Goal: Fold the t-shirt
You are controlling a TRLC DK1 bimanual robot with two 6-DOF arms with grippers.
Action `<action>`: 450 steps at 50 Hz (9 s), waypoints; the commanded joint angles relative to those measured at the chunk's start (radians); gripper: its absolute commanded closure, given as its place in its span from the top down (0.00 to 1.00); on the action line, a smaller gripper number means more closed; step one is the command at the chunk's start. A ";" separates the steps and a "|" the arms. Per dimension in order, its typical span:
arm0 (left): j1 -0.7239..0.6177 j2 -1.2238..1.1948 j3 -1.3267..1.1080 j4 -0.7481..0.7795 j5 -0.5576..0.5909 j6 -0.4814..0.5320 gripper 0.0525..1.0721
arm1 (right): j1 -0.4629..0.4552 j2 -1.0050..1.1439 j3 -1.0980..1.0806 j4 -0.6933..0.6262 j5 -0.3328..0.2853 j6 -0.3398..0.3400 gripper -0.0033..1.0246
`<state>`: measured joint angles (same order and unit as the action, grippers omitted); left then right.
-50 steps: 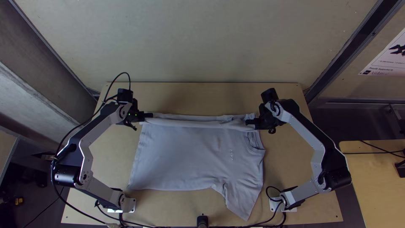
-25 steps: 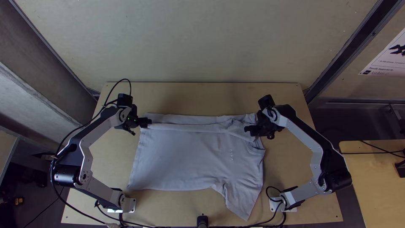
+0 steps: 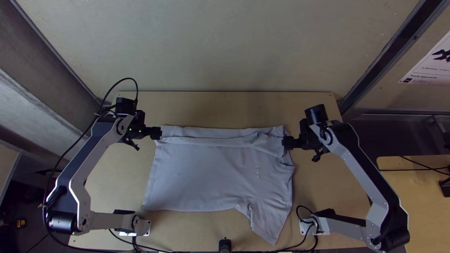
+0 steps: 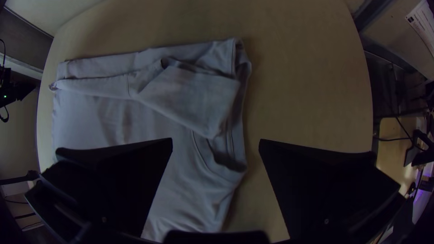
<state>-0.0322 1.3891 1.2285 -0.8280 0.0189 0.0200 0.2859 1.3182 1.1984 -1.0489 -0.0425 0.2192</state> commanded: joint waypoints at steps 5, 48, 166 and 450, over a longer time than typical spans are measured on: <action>0.002 -0.099 -0.027 -0.223 0.006 0.055 0.95 | 0.004 -0.065 -0.005 -0.111 0.006 0.034 0.89; -0.235 -0.187 -0.488 -0.473 -0.249 0.218 0.95 | 0.010 -0.123 -0.037 -0.365 -0.122 0.068 0.96; -0.385 0.082 -0.460 -0.465 -0.094 0.155 0.03 | 0.519 0.087 -0.362 -0.405 -0.212 0.278 0.93; 0.295 0.453 -0.118 0.127 0.750 0.130 0.96 | -0.292 0.454 0.977 -0.301 -0.200 0.045 0.96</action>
<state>0.3161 1.8214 1.1835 -0.7338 0.7937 0.2092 -0.0093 1.8126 2.1925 -1.3361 -0.2359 0.2398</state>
